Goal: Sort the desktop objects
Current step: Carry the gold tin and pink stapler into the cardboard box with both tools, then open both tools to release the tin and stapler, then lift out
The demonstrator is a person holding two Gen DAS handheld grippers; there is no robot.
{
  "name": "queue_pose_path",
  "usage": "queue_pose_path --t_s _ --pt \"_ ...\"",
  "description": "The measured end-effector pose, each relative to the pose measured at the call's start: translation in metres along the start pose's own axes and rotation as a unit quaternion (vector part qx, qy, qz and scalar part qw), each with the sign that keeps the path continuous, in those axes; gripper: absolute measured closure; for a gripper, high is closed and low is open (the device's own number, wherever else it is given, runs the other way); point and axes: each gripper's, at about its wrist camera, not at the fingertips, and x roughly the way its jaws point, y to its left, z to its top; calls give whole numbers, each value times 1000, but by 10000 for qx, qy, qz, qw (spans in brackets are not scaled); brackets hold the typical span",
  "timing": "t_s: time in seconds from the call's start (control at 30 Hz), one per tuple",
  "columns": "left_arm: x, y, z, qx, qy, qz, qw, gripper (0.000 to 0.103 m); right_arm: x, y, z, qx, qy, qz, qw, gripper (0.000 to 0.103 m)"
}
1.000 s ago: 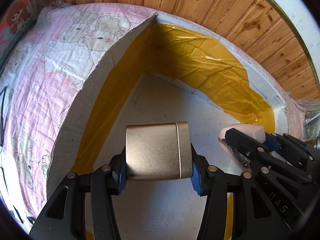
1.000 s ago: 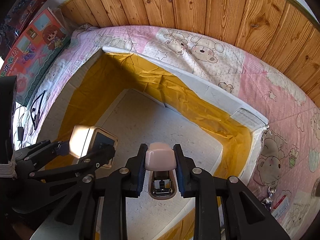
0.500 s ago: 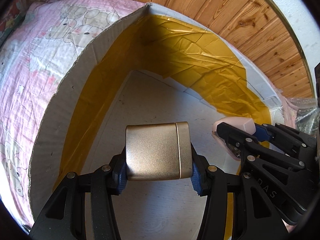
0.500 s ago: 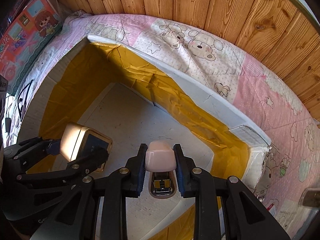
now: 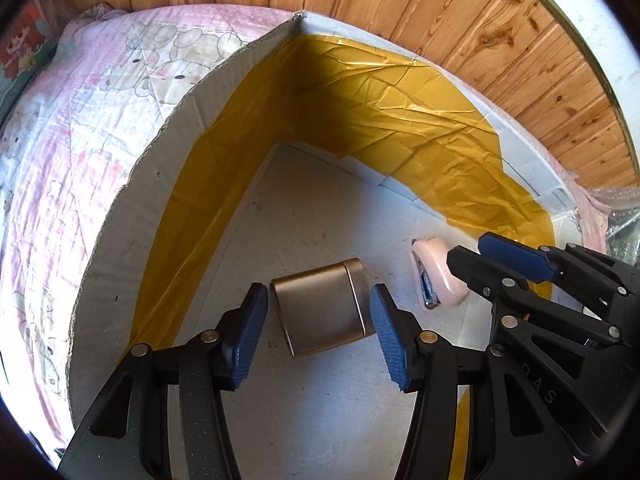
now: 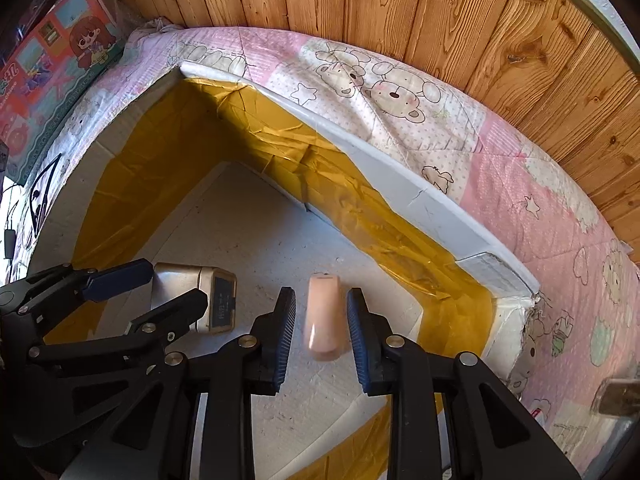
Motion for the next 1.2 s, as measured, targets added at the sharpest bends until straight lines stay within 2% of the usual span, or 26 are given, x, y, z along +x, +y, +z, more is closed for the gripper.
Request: queue_pose_path --t_s 0.2,0.33,0.5,0.73,1.2 --pt "-17 -5 -10 25 -103 -25 9999 47 -21 0 -10 22 -68 50 10000 74" --pt "-30 -12 -20 73 -184 -4 9998 47 -41 6 -29 -80 -90 143 9998 70" --pt "-39 -24 -27 356 -283 195 9988 47 -66 17 -57 -316 -210 181 9991 66" --pt "-78 -26 -62 815 -613 568 9932 47 -105 41 -100 -795 -650 11 9947 56" --pt "-143 -41 -127 1178 -1200 390 9850 47 -143 66 -168 -1090 -1157 144 9872 54"
